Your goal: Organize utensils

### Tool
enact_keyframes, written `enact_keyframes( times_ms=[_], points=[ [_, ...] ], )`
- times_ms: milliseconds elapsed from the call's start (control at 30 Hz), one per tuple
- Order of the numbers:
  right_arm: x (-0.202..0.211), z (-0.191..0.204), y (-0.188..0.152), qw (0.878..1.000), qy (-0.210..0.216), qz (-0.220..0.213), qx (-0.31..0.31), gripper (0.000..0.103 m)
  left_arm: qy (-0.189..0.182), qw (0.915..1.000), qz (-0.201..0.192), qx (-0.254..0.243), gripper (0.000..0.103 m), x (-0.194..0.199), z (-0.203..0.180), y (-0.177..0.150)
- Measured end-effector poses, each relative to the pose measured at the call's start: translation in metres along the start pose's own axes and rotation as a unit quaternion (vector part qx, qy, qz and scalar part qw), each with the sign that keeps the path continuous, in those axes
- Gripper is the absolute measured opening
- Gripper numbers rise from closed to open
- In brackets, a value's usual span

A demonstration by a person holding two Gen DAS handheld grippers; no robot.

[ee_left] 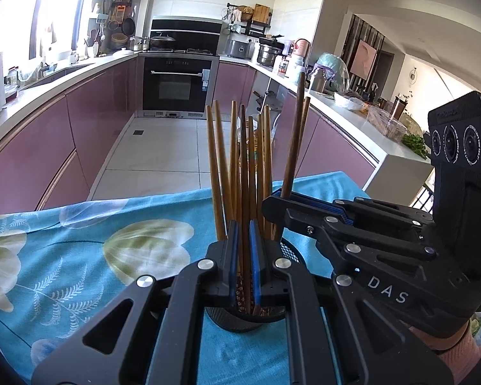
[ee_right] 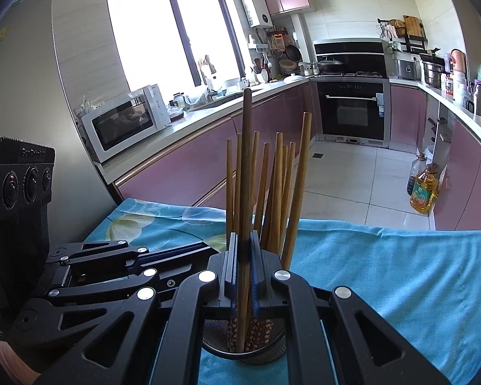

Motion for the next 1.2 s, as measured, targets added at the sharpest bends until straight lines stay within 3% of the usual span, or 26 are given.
enact_keyframes(
  times_ms=[533,667,733,867,967,1000,1033,1067,1200],
  points=[
    [0.001,-0.002,-0.003,1.0,-0.003,-0.002,-0.006,0.011,0.002,1.0,0.002,0.0,0.008,-0.005,0.001,-0.005],
    [0.007,-0.001,-0.009,1.0,-0.002,-0.006,-0.008,0.02,0.001,1.0,-0.006,0.002,0.014,0.0,0.003,-0.01],
    [0.013,-0.002,-0.013,1.0,0.0,-0.01,-0.011,0.026,0.004,0.9999,-0.014,0.005,0.025,0.005,0.006,-0.012],
    [0.027,-0.001,-0.019,1.0,0.0,-0.023,-0.013,0.035,0.015,0.9994,-0.032,0.005,0.037,0.018,0.009,-0.02],
    [0.036,0.0,-0.024,0.999,-0.002,-0.031,-0.014,0.044,0.03,0.9982,-0.051,0.006,0.056,0.031,0.012,-0.026],
    [0.038,0.001,-0.026,0.999,-0.005,-0.034,-0.011,0.047,0.034,0.9977,-0.057,0.007,0.07,0.035,0.014,-0.029],
    [0.04,0.002,-0.028,0.999,-0.01,-0.038,-0.009,0.053,0.039,0.997,-0.066,0.007,0.076,0.04,0.014,-0.032],
    [0.043,0.002,-0.031,0.999,-0.016,-0.042,-0.007,0.06,0.044,0.9965,-0.071,0.005,0.078,0.045,0.015,-0.034],
    [0.051,0.002,-0.041,0.998,-0.034,-0.054,0.0,0.072,0.066,0.9939,-0.088,0.007,0.095,0.059,0.021,-0.046]
  ],
)
Point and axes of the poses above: each gripper's, at about its wrist camera, not at the fingertips, and x roughly against the way its jaws point, z to its left, y to its top, the point moved 4 cm from there along -x, roughly the way its jaws point, and after that the axes turned 8 degrees about y, right-handed, at the moved point
